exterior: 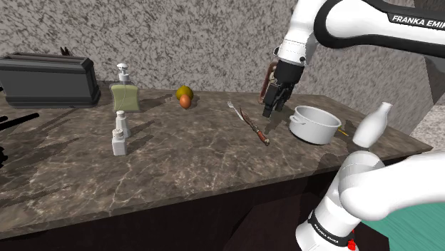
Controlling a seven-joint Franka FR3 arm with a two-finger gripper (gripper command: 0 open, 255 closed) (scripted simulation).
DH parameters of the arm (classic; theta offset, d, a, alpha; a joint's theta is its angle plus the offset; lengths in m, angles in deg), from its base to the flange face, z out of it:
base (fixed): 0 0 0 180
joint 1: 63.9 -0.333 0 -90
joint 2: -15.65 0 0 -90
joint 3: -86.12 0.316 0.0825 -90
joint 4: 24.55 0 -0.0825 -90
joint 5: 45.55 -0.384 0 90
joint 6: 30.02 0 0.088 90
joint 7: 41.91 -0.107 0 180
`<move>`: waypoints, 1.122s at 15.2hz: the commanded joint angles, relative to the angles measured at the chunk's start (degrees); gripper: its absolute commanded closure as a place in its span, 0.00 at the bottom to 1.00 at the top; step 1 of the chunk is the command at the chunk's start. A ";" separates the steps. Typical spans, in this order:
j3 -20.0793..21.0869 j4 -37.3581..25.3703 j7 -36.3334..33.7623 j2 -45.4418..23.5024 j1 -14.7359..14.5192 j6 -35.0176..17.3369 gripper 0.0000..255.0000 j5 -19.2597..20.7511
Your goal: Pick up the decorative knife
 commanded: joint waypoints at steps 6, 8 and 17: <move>-2.52 0.00 -0.15 -7.19 3.29 -6.40 0.00 2.09; -3.57 -0.36 -0.28 -10.27 4.52 -8.83 0.00 2.83; -8.46 -4.43 -0.96 -25.07 9.53 -18.39 0.00 5.17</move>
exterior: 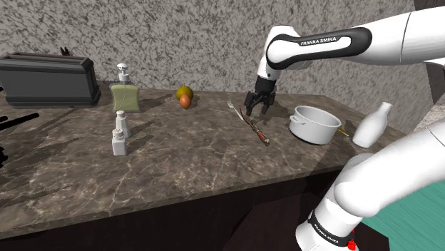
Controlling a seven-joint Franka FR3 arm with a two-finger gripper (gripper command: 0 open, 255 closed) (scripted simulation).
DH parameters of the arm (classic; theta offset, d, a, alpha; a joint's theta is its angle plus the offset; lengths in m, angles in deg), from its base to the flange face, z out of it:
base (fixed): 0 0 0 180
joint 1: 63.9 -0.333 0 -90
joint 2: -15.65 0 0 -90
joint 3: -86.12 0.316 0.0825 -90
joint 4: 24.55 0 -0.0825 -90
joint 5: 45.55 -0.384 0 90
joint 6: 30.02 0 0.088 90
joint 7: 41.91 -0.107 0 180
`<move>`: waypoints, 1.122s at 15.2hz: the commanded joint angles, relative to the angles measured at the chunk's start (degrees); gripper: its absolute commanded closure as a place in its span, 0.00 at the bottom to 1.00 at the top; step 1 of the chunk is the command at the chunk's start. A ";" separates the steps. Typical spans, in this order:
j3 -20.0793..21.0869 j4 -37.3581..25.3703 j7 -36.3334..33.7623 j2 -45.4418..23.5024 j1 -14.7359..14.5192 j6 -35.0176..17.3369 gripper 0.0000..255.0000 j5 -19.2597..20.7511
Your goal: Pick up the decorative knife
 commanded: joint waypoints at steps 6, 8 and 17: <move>-3.95 -5.42 -0.35 -12.18 3.37 -5.92 0.00 0.45; -5.08 -7.31 -0.35 -15.65 4.28 -7.23 0.00 0.25; -6.60 -7.39 0.14 -22.19 5.52 -13.29 0.00 -0.73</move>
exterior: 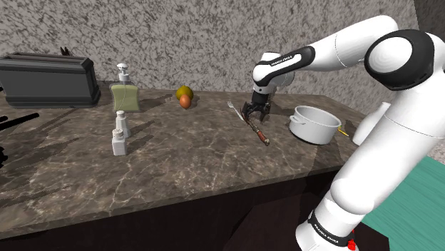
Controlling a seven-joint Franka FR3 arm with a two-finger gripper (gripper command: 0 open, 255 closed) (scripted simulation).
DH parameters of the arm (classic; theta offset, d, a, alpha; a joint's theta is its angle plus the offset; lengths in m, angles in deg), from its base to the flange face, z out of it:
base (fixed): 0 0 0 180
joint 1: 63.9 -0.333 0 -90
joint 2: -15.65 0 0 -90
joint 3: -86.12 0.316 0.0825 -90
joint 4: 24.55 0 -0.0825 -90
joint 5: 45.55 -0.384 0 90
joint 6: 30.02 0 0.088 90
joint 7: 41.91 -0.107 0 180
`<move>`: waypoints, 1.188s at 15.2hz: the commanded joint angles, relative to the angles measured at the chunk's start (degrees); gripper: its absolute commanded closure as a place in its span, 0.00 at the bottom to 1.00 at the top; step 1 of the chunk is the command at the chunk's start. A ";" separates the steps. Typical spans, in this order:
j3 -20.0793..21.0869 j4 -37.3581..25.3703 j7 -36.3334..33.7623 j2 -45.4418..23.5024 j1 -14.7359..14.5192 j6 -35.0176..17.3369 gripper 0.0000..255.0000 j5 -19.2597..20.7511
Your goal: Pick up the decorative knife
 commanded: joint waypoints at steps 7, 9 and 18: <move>-0.03 1.01 0.19 -0.88 0.01 -1.90 1.00 -0.23; -0.03 1.01 0.19 -0.88 0.02 -1.89 1.00 -0.23; 0.01 -1.05 -0.16 0.89 0.00 1.89 1.00 0.22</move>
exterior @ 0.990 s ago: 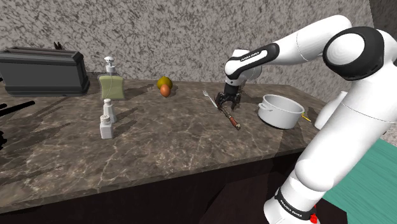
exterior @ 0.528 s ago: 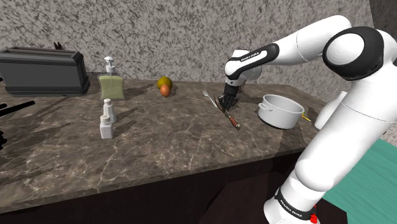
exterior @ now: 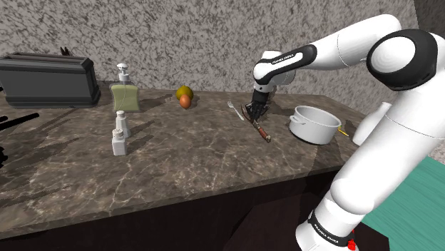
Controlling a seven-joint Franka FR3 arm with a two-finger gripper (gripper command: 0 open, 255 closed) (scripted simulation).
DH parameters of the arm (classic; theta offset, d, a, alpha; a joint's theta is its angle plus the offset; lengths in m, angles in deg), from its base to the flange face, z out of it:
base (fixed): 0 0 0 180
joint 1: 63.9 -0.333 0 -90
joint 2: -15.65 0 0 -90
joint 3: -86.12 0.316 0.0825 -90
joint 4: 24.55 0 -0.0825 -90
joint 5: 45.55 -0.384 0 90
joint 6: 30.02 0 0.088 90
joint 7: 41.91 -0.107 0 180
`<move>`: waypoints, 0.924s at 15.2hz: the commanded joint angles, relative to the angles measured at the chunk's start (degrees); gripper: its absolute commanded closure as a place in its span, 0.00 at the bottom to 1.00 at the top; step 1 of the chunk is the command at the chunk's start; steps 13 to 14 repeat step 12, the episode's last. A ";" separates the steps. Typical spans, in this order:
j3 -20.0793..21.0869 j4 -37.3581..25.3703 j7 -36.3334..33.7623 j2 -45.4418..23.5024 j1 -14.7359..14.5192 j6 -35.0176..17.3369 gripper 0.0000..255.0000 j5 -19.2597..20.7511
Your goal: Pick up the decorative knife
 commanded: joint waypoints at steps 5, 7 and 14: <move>0.05 -3.03 -0.29 1.61 0.00 4.62 1.00 0.37; 0.09 -4.07 -0.39 2.10 -0.01 6.14 1.00 0.48; 0.14 -5.81 -0.53 2.77 -0.02 8.53 1.00 0.62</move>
